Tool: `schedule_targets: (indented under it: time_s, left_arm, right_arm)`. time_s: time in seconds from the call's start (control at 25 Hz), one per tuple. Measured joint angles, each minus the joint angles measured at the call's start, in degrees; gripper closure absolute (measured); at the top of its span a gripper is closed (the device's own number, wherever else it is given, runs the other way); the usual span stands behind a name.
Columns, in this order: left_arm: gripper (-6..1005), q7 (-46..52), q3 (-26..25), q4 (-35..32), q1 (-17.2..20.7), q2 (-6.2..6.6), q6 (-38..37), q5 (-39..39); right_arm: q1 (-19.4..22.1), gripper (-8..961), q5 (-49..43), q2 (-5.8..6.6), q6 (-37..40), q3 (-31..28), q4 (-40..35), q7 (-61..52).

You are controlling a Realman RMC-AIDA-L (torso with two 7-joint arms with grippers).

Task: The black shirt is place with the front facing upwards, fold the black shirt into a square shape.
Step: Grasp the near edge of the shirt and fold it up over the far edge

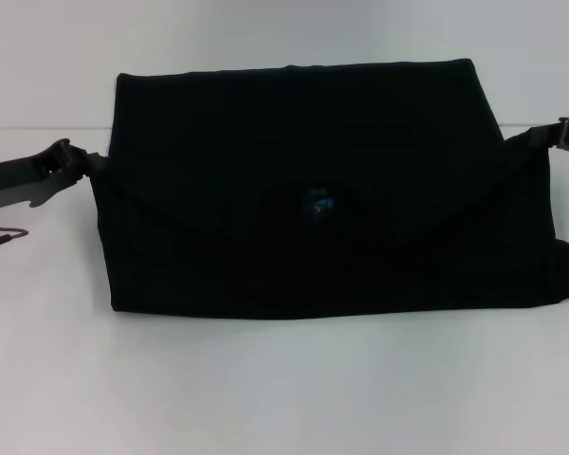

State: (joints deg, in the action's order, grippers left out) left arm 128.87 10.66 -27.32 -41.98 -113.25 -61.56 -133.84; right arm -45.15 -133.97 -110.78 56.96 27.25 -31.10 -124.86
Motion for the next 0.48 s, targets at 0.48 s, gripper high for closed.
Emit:
schedule_targets:
  time_s: [0.48]
  left_arm:
    - [956, -5.71, 0.07, 0.62, -0.24, -3.13, 7.25, 3.79]
  right_arm:
    - [1.56, 809, 1.38, -1.56, -5.64, 0.35, -0.18, 0.29]
